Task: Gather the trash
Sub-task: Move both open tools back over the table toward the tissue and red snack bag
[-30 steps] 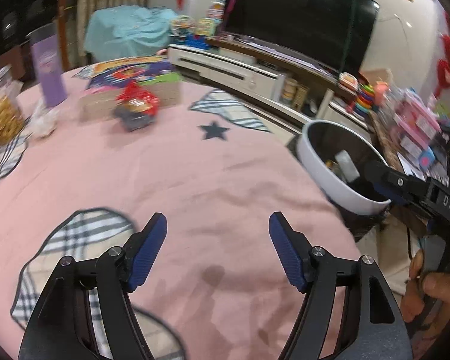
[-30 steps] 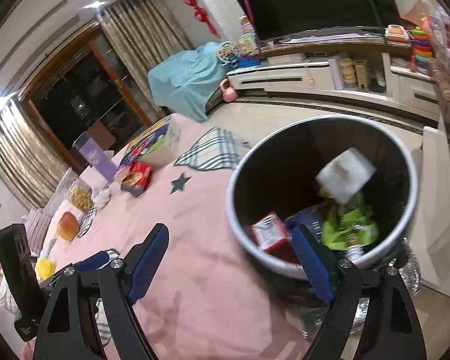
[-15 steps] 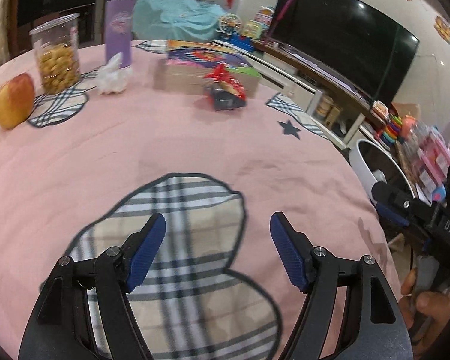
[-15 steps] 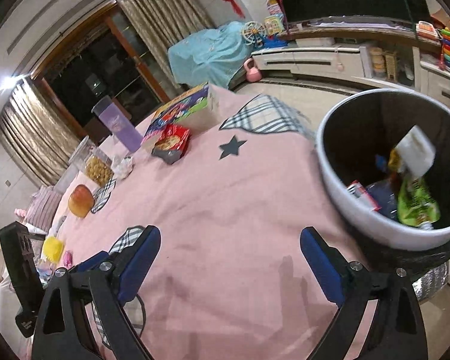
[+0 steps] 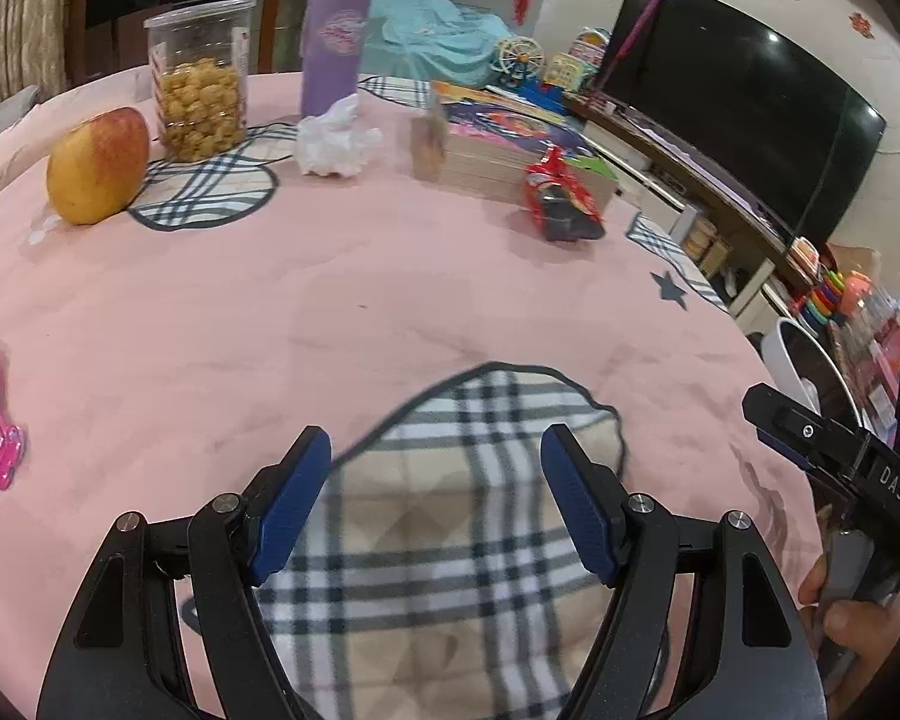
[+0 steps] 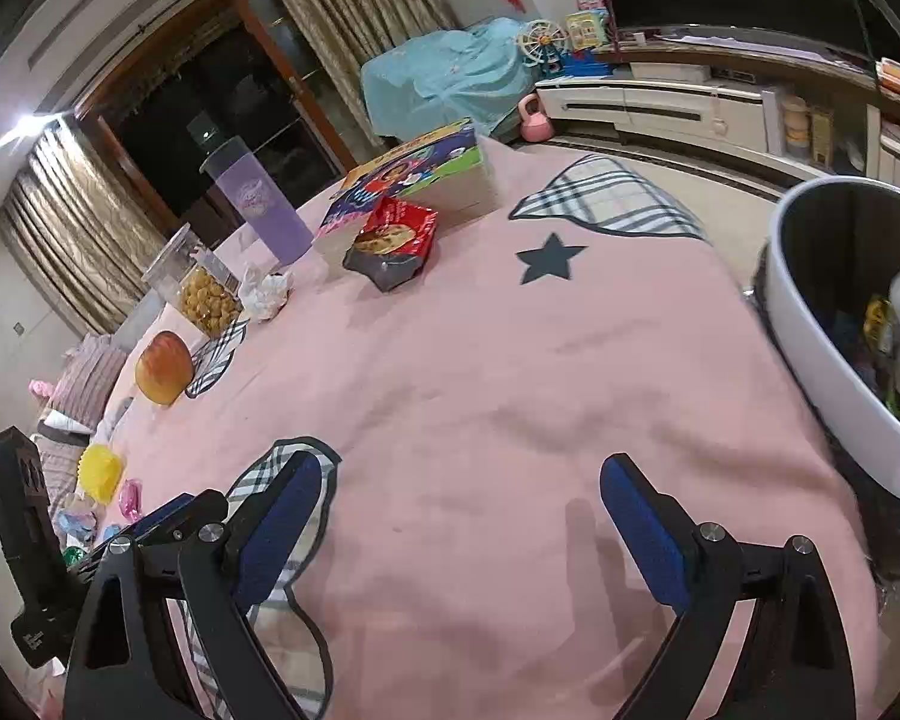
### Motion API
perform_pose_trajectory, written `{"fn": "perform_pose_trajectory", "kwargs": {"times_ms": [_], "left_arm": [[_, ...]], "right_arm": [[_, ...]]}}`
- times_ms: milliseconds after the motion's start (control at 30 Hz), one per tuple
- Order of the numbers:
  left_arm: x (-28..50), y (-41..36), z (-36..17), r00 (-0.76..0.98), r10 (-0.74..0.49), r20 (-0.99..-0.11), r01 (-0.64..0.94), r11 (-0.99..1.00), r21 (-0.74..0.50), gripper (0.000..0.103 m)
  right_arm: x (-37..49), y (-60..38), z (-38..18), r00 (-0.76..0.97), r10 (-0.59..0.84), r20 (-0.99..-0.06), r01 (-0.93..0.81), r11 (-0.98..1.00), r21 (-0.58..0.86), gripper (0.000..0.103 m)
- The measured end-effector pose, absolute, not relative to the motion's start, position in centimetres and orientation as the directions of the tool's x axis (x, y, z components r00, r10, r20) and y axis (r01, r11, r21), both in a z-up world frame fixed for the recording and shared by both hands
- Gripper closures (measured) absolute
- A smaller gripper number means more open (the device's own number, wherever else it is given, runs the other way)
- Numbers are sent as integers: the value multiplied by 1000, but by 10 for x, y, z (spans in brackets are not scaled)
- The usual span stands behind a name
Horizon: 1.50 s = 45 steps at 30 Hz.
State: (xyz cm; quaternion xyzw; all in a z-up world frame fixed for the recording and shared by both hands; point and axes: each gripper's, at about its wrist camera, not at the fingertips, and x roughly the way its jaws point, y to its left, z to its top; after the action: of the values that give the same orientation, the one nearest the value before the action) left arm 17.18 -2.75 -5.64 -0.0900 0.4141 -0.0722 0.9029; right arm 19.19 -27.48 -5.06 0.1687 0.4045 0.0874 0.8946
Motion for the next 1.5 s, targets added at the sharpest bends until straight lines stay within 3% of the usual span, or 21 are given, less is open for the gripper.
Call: {"fn": "perform_pose_trajectory", "kwargs": {"times_ms": [1500], "left_arm": [[348,20,-60,658,-61,-750,-64,989,-136,23]], "right_arm": [[358,-219,-71,630,293,-719,-70,944,323,8]]}}
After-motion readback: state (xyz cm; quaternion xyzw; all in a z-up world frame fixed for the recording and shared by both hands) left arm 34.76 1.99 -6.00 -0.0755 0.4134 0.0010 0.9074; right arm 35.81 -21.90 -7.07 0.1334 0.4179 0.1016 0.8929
